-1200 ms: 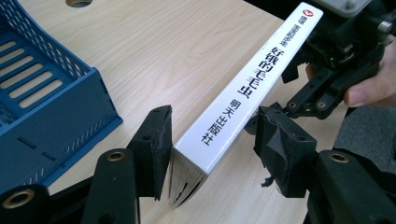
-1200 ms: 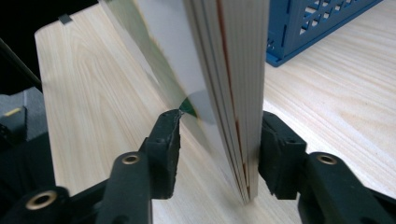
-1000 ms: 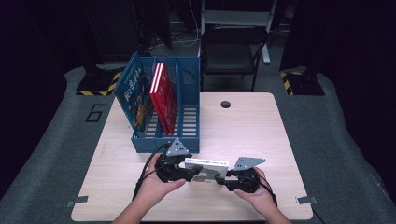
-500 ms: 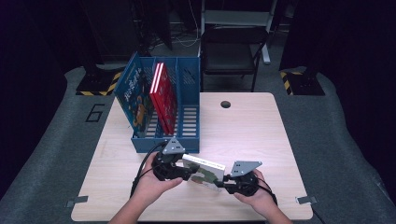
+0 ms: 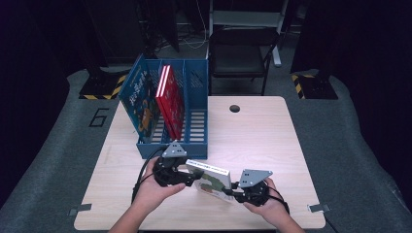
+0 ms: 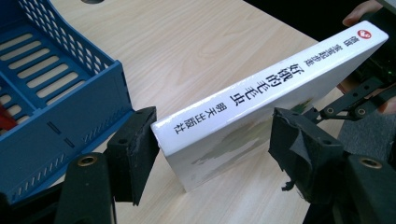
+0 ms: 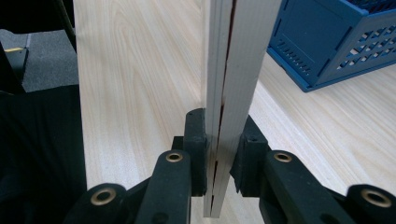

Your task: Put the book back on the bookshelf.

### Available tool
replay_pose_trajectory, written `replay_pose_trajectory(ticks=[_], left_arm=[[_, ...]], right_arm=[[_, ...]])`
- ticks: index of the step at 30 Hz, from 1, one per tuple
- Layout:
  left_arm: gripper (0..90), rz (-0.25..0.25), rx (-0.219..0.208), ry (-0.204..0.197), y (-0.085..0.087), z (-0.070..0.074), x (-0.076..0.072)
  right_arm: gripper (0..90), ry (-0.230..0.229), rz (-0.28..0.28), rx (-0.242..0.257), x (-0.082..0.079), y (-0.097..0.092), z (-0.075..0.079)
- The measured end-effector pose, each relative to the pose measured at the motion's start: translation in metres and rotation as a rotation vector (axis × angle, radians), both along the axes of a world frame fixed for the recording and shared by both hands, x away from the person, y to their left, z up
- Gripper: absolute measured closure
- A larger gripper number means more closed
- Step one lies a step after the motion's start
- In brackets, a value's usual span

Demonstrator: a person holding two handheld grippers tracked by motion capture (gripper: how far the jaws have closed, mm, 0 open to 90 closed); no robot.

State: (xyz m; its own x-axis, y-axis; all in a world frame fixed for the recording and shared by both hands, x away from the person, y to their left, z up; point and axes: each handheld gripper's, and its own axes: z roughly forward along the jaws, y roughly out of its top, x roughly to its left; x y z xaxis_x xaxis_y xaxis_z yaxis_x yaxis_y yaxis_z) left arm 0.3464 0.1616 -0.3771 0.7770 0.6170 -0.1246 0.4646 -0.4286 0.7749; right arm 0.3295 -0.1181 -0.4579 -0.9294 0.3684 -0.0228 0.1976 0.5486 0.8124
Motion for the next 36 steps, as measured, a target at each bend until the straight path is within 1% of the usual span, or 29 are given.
replay_pose_trajectory(ticks=[1, 2, 3, 5, 6, 7, 8, 9, 10, 12, 13, 15, 17, 19, 20, 21, 22, 23, 24, 25, 26, 27, 28, 29, 30, 31, 32, 34, 36], left_arm=[[32.5, 0.008, -0.003, -0.004, 0.001, 0.001, 0.000], [32.6, 0.010, -0.001, -0.015, 0.002, 0.003, 0.000], [32.8, 0.010, -0.001, -0.015, 0.002, 0.003, 0.000], [33.9, 0.015, -0.008, -0.023, 0.005, 0.008, -0.003], [35.0, 0.016, -0.002, -0.029, 0.004, 0.009, -0.004], [35.3, 0.015, 0.013, -0.036, 0.004, 0.011, -0.005], [35.3, 0.020, 0.014, -0.038, 0.004, 0.011, -0.005], [36.0, 0.020, 0.014, -0.038, 0.004, 0.011, -0.005], [37.8, 0.041, 0.018, -0.047, 0.005, 0.013, -0.006], [38.8, 0.042, -0.002, -0.049, 0.007, 0.015, -0.005], [39.5, 0.039, 0.015, -0.053, 0.007, 0.016, -0.005], [41.7, 0.041, 0.030, -0.070, 0.006, 0.017, -0.007], [43.2, 0.047, 0.033, -0.074, 0.006, 0.017, -0.007], [43.7, 0.048, 0.009, -0.077, 0.008, 0.018, -0.007], [44.1, 0.042, -0.015, -0.075, 0.009, 0.019, -0.007], [44.8, 0.036, -0.024, -0.071, 0.009, 0.020, -0.008], [45.6, 0.021, -0.017, -0.068, 0.008, 0.020, -0.008], [45.4, 0.021, -0.017, -0.068, 0.008, 0.020, -0.008], [45.0, -0.005, 0.022, -0.072, 0.004, 0.018, -0.008], [45.0, -0.001, 0.019, -0.078, 0.003, 0.017, -0.009], [45.1, 0.000, 0.016, -0.067, 0.004, 0.017, -0.008], [45.3, -0.001, 0.003, -0.056, 0.004, 0.017, -0.007], [45.3, 0.003, -0.005, -0.057, 0.005, 0.017, -0.007], [45.3, 0.001, -0.007, -0.061, 0.006, 0.017, -0.007], [45.3, -0.002, -0.010, -0.050, 0.007, 0.017, -0.007], [45.1, 0.004, -0.014, -0.059, 0.008, 0.017, -0.007], [45.1, 0.006, -0.008, -0.061, 0.009, 0.017, -0.007], [44.9, 0.008, -0.019, -0.056, 0.009, 0.017, -0.008], [44.5, 0.017, 0.005, -0.067, 0.009, 0.016, -0.007]], right_arm=[[78.0, -0.011, -0.006, -0.001, 0.000, 0.000, 0.001], [78.0, -0.006, -0.001, -0.003, 0.000, 0.000, 0.001], [78.0, -0.012, -0.023, -0.001, -0.001, 0.001, 0.002], [78.0, -0.027, -0.016, -0.013, -0.001, 0.000, 0.004], [78.0, -0.024, -0.035, -0.006, -0.001, 0.000, 0.004], [78.0, -0.024, -0.025, -0.008, -0.001, 0.000, 0.004], [78.0, -0.022, -0.012, -0.011, 0.000, -0.001, 0.004], [78.0, -0.022, -0.012, -0.011, 0.000, -0.001, 0.004], [78.0, -0.016, -0.018, -0.004, 0.000, 0.000, 0.005], [78.1, -0.013, -0.021, -0.001, -0.001, 0.001, 0.006], [78.0, -0.016, -0.020, -0.006, -0.001, 0.002, 0.006], [78.0, -0.023, -0.013, -0.010, -0.001, 0.002, 0.006], [78.0, -0.018, -0.011, -0.007, -0.002, 0.001, 0.007], [78.1, -0.025, -0.014, -0.008, -0.001, 0.001, 0.008], [78.1, -0.025, -0.007, -0.001, -0.001, 0.001, 0.008], [78.1, -0.025, -0.009, -0.002, -0.001, 0.001, 0.009], [78.1, -0.022, -0.022, 0.006, -0.002, 0.002, 0.009], [78.1, -0.022, -0.022, 0.006, -0.002, 0.002, 0.009], [78.1, -0.026, -0.018, 0.009, -0.002, 0.002, 0.011], [78.1, -0.024, -0.014, 0.006, -0.002, 0.002, 0.011], [78.1, -0.020, 0.000, 0.006, -0.002, 0.002, 0.012], [78.1, -0.026, -0.007, 0.006, -0.003, 0.003, 0.013], [78.1, -0.028, -0.007, 0.001, -0.003, 0.002, 0.015], [78.1, -0.033, -0.010, 0.001, -0.004, 0.003, 0.017], [78.1, -0.048, -0.017, 0.002, -0.005, 0.002, 0.018], [78.1, -0.053, -0.013, 0.003, -0.005, 0.002, 0.020], [78.1, -0.062, -0.016, 0.005, -0.005, 0.001, 0.023], [78.1, -0.070, -0.021, 0.008, -0.005, 0.000, 0.027], [78.0, -0.081, -0.018, 0.014, -0.004, -0.001, 0.032]])
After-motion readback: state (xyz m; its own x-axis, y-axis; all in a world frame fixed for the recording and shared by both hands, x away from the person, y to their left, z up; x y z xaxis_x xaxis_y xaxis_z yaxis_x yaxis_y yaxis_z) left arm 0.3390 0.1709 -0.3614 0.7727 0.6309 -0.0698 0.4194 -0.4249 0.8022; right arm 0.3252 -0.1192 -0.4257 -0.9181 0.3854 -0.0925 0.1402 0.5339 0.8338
